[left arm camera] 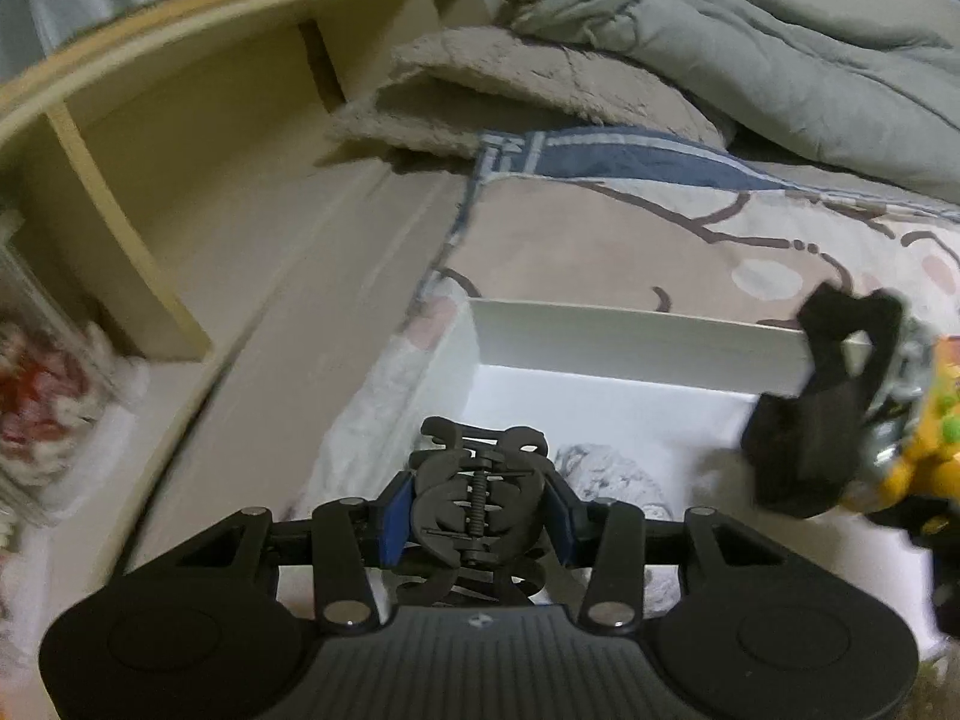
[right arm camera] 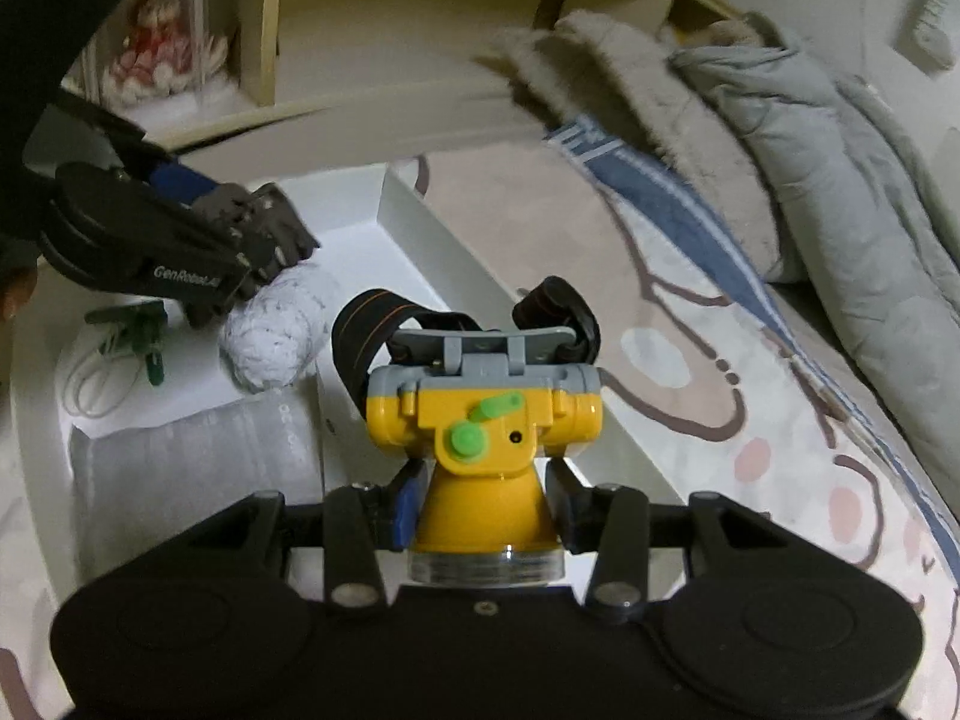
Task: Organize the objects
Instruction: 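Carry the hair claw toward the white box while the right tool lowers the headlamp into it, then open the left tool to drop the hair claw while the right tool releases the headlamp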
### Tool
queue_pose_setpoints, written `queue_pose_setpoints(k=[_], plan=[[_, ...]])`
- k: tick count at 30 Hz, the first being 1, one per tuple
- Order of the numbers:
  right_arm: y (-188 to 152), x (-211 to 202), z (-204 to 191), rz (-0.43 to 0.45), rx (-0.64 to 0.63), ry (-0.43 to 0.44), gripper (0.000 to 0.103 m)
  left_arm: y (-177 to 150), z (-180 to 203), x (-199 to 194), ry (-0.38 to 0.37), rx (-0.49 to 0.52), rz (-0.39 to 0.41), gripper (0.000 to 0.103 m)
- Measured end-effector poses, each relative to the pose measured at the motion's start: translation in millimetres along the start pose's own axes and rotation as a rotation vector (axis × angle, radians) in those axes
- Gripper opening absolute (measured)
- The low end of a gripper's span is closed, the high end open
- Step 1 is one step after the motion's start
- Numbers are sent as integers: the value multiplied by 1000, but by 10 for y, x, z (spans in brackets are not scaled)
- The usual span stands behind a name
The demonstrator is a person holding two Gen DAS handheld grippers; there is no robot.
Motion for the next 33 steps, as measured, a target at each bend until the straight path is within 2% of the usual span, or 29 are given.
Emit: queue_pose_setpoints(k=[2,5,6,7,9,12,15,20,25,33], plan=[[26,44,-45,21,-3,53,44,10,16,29,-35,-28,2,46],[65,143,-134,21,-31,126,44,19,22,71,-40,-45,1,46],[46,204,-139,-6,-40,122,46,16,20,81,-37,-43,3,46],[24,253,-125,-24,-49,100,53,11,16,97,-38,-46,4,46],[-20,282,-57,-29,-57,38,55,-1,7,122,-49,-59,1,46],[-39,219,96,-19,30,39,59,-2,-24,125,-67,-82,-5,46],[-45,106,241,-6,117,47,60,18,-54,72,-86,-112,-24,46],[-60,-86,376,10,151,21,61,-33,-111,-10,-115,-191,-79,44],[-80,-299,440,27,185,16,61,-71,-131,-77,-114,-210,-95,44],[-49,-637,442,82,231,28,61,29,-210,-389,-84,-212,-30,45]])
Point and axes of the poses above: each gripper's, at about its wrist camera, not at the fingertips, and x roughly the way its jaws point, z to its right, y to its top, the point moved 6 cm from there along x, roughly the way its jaws point, and after that the axes turned 12 degrees about z, right-handed, at the moved point
